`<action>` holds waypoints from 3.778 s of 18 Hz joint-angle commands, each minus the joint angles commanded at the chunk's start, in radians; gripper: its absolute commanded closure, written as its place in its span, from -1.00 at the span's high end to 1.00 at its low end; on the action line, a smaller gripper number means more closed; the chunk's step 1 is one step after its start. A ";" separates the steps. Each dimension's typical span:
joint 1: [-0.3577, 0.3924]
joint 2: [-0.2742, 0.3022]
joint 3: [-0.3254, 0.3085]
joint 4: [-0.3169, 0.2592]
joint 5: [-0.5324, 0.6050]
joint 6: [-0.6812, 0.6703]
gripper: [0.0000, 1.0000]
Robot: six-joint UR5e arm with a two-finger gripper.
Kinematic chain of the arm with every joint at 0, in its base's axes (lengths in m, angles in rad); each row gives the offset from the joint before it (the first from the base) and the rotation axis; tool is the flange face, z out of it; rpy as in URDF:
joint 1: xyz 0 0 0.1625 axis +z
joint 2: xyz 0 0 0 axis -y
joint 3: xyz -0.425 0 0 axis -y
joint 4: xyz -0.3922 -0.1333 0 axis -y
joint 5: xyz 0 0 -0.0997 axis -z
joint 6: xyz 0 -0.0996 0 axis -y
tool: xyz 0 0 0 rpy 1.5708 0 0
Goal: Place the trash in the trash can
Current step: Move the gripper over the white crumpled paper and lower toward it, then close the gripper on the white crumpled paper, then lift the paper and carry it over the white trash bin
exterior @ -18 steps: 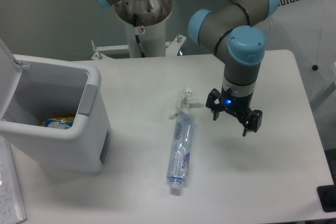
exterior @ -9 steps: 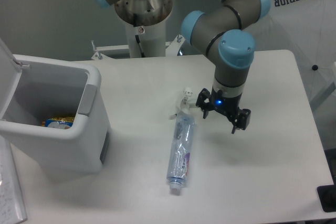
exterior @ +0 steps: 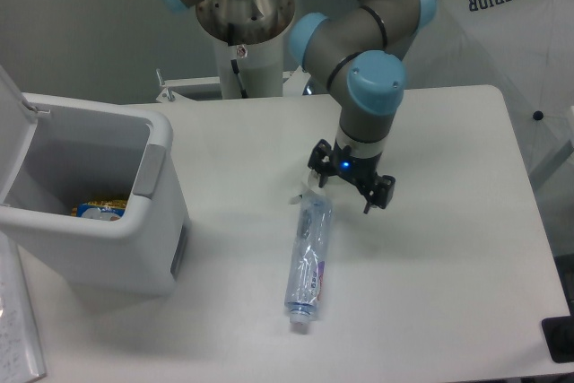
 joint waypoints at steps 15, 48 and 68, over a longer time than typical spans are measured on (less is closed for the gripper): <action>-0.057 0.020 -0.097 0.003 0.155 -0.221 0.72; -0.066 0.199 0.466 -0.373 -0.391 -0.152 -1.00; -0.411 0.265 0.373 -0.365 -0.548 -0.324 0.99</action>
